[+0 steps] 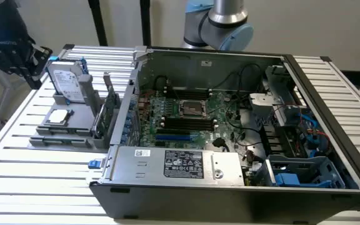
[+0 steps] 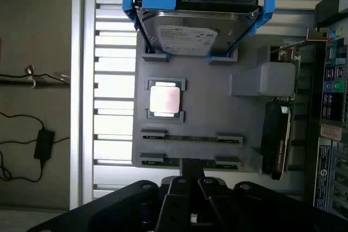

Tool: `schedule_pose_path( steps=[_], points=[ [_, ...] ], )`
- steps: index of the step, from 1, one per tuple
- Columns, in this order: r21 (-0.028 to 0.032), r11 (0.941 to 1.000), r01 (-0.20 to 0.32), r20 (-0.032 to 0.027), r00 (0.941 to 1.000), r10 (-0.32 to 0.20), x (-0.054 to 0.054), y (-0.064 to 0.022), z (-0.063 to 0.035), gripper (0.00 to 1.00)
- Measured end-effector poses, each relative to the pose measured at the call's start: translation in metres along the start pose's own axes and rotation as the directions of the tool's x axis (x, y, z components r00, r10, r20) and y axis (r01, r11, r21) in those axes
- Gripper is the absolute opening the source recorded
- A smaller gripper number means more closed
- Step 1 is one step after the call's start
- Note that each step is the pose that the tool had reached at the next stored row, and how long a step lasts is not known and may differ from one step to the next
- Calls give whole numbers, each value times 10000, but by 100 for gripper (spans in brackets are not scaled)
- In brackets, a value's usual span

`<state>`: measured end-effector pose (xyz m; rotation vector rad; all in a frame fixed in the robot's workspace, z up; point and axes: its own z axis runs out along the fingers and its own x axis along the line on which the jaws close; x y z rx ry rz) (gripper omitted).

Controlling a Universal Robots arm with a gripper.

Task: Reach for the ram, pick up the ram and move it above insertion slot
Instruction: 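Reach for the ram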

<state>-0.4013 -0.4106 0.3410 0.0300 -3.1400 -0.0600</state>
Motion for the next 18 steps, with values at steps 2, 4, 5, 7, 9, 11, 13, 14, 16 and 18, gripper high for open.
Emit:
schedule_pose_path(
  steps=[2,4,5,7,9,11,13,14,16,18],
  points=[
    [0,10000,0,0,10000,0,0,0,0,11],
    [0,10000,0,0,10000,0,0,0,0,11],
    [0,10000,0,0,10000,0,0,0,0,11],
    [0,10000,0,0,10000,0,0,0,0,11],
    [0,10000,0,0,10000,0,0,0,0,11],
    [0,10000,0,0,10000,0,0,0,0,11],
    [2,10000,-1,-3,10000,1,0,-4,-2,11],
    [1,10000,0,-2,10000,0,-4,-9,-2,11],
    [0,10000,0,0,10000,0,-23,-27,-1,11],
    [-1,10000,1,2,10000,-1,-53,-50,-1,11]
  ],
)
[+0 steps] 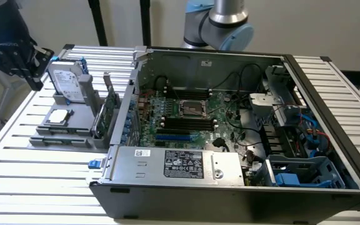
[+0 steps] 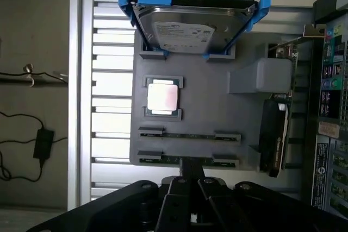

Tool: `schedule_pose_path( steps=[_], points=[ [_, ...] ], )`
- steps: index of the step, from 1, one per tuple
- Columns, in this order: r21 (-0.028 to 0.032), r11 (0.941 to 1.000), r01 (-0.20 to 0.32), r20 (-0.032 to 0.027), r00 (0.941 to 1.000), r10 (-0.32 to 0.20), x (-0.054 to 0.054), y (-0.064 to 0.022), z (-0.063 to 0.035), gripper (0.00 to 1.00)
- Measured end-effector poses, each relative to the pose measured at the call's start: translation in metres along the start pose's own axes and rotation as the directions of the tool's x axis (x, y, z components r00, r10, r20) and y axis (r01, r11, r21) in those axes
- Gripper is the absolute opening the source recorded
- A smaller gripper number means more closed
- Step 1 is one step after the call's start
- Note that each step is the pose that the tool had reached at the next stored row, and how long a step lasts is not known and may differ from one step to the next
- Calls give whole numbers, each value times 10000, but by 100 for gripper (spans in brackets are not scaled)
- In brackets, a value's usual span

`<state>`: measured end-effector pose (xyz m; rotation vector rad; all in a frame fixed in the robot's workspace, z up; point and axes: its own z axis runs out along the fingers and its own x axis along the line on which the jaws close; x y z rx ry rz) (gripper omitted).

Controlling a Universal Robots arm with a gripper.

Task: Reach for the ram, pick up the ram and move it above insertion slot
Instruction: 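Reach for the ram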

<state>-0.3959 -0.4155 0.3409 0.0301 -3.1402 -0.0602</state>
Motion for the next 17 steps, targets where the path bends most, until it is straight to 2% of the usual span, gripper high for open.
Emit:
schedule_pose_path(
  steps=[17],
  points=[
    [1,10000,24,-2,10000,-24,-279,-192,30,11]
  ],
)
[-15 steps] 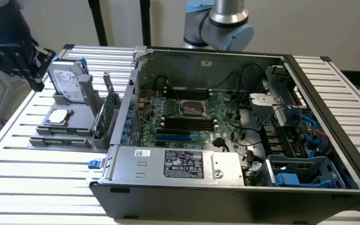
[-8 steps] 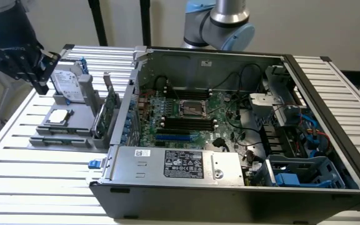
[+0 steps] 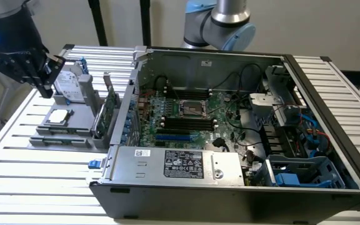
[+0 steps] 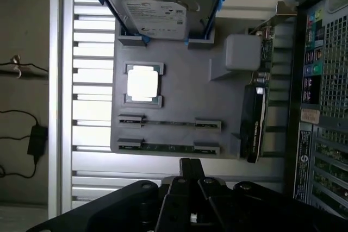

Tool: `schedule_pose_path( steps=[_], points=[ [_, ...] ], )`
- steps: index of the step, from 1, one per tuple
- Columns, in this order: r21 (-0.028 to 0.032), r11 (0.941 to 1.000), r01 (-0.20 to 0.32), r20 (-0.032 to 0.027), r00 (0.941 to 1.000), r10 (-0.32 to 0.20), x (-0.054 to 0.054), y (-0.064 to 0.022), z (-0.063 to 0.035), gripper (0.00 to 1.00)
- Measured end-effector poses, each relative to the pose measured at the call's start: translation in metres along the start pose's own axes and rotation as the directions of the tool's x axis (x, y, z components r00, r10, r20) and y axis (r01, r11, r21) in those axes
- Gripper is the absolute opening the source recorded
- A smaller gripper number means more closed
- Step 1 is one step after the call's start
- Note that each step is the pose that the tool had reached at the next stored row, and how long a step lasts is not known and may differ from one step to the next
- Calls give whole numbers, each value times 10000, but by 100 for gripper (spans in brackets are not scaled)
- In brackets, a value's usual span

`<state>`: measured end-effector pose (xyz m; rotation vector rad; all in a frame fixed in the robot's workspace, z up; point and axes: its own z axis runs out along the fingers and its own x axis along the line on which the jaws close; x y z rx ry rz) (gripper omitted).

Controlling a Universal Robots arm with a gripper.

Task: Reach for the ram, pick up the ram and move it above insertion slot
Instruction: 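Reach for the ram, then pick up the ram and move it above insertion slot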

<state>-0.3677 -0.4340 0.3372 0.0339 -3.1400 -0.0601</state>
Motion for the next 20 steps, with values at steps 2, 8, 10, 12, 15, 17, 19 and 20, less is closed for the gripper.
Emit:
schedule_pose_path(
  steps=[2,8,10,12,15,17,19,20],
  points=[
    [1,10000,6,-2,10000,-6,-18,-18,3,11],
    [1,9999,163,-7,9999,-163,-30,-62,5,11],
    [1,9991,430,-19,9991,-430,-30,-63,5,11],
    [0,9968,795,-32,9968,-794,-30,-63,6,11],
    [-3,9909,1347,-51,9909,-1347,-30,-64,6,11],
    [-4,9854,1702,-66,9854,-1702,-30,-63,6,11],
    [-7,9786,2056,-79,9786,-2056,-30,-63,6,11],
    [-8,9748,2231,-86,9748,-2231,-30,-63,6,11]
  ],
)
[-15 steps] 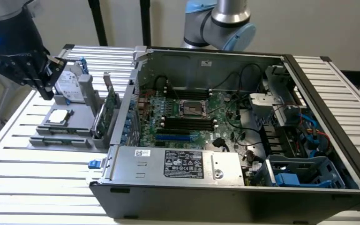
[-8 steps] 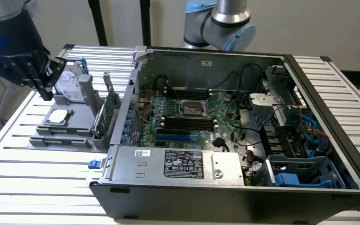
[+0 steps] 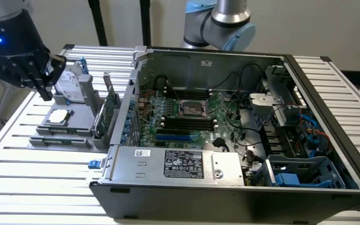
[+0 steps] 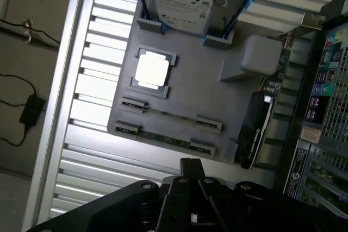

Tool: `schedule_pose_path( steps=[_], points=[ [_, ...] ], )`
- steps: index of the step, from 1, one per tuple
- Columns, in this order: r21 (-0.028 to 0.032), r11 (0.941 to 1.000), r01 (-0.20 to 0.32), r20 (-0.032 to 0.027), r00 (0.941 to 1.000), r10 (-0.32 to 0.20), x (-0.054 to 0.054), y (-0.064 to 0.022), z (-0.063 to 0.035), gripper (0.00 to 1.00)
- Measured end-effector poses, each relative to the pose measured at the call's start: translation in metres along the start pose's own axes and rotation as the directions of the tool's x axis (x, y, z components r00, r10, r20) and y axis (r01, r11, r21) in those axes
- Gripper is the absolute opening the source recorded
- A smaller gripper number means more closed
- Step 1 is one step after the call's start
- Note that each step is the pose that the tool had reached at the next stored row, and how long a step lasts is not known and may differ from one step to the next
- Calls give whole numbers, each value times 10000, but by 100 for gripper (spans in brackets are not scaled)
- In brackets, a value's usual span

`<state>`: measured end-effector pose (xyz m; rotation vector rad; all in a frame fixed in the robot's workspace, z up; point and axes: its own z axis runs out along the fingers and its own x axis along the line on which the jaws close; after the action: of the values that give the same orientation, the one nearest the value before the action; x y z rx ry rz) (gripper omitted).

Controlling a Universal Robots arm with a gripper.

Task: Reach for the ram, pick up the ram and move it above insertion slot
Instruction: 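Pick up the ram and move it above insertion slot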

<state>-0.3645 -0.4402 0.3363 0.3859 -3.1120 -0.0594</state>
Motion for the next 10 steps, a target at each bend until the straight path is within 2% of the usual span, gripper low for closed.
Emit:
schedule_pose_path(
  steps=[5,10],
  points=[
    [-1,9958,913,-35,9958,-913,0,0,1,11],
    [-5,9836,1804,-69,9836,-1804,0,0,2,11]
  ],
)
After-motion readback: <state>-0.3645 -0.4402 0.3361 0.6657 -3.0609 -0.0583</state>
